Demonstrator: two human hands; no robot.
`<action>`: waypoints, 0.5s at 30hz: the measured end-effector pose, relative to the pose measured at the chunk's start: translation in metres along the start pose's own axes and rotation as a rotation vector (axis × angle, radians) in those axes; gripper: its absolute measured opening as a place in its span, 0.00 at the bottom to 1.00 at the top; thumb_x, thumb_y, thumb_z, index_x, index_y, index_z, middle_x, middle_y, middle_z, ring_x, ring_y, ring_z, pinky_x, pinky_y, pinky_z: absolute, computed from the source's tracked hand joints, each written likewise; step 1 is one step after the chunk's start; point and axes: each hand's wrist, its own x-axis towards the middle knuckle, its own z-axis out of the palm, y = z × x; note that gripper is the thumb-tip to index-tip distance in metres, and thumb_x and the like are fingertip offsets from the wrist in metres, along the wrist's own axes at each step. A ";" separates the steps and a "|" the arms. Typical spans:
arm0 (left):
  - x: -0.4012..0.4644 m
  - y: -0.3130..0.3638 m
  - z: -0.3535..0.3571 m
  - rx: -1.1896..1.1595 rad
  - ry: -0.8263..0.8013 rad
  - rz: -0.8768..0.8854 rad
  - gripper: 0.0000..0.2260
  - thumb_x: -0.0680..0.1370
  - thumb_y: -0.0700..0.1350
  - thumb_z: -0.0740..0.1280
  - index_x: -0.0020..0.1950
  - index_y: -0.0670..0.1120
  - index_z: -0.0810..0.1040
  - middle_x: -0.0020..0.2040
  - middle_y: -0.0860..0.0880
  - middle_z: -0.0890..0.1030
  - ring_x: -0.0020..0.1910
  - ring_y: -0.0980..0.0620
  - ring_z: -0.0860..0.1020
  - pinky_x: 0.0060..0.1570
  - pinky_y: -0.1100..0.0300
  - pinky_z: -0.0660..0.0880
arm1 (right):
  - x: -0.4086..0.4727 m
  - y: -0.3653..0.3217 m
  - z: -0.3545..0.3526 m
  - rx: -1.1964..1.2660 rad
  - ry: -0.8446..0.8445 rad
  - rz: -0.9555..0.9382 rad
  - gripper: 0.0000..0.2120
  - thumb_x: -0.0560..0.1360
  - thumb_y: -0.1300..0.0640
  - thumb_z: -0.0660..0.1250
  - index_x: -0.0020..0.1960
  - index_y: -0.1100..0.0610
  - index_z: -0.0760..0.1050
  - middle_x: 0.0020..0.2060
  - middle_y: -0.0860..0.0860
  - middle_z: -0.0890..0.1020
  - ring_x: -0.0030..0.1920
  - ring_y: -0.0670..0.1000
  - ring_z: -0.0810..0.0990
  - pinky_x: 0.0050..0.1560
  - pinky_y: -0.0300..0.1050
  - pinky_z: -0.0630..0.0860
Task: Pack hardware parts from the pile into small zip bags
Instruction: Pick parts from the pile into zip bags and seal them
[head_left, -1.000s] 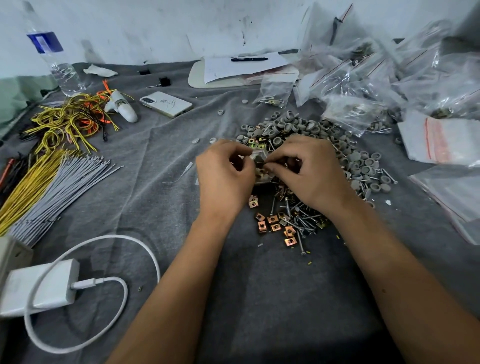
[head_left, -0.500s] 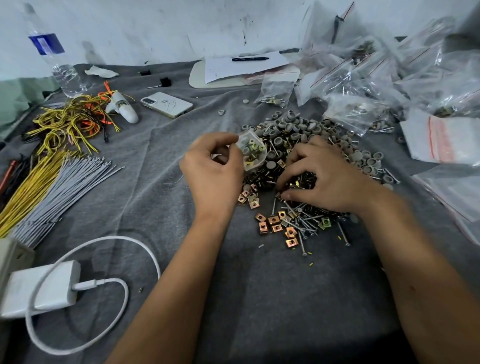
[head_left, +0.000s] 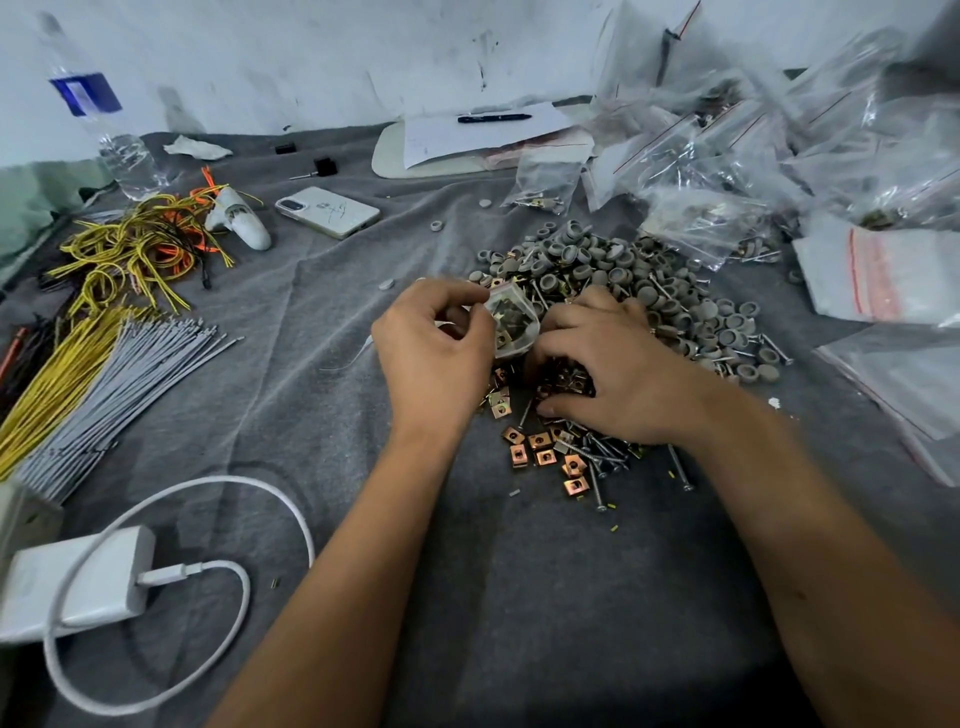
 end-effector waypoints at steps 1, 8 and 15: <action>0.000 0.000 0.000 0.000 0.002 -0.003 0.09 0.73 0.37 0.70 0.47 0.47 0.88 0.42 0.54 0.85 0.43 0.56 0.83 0.46 0.65 0.77 | 0.000 0.001 -0.001 -0.016 -0.012 0.021 0.15 0.74 0.41 0.74 0.59 0.43 0.80 0.59 0.42 0.71 0.66 0.50 0.62 0.66 0.56 0.59; -0.001 0.001 0.001 0.008 -0.001 -0.019 0.09 0.73 0.37 0.70 0.48 0.46 0.88 0.41 0.53 0.85 0.41 0.58 0.82 0.45 0.65 0.77 | 0.001 -0.002 0.003 0.055 -0.012 -0.002 0.07 0.75 0.45 0.74 0.45 0.40 0.76 0.50 0.41 0.69 0.59 0.47 0.62 0.64 0.54 0.57; 0.000 0.001 0.000 0.004 -0.006 -0.039 0.09 0.73 0.39 0.69 0.48 0.46 0.88 0.41 0.53 0.85 0.41 0.58 0.82 0.46 0.63 0.78 | 0.001 0.002 0.004 -0.017 0.000 0.062 0.10 0.74 0.40 0.73 0.51 0.43 0.81 0.54 0.43 0.72 0.61 0.50 0.63 0.66 0.57 0.59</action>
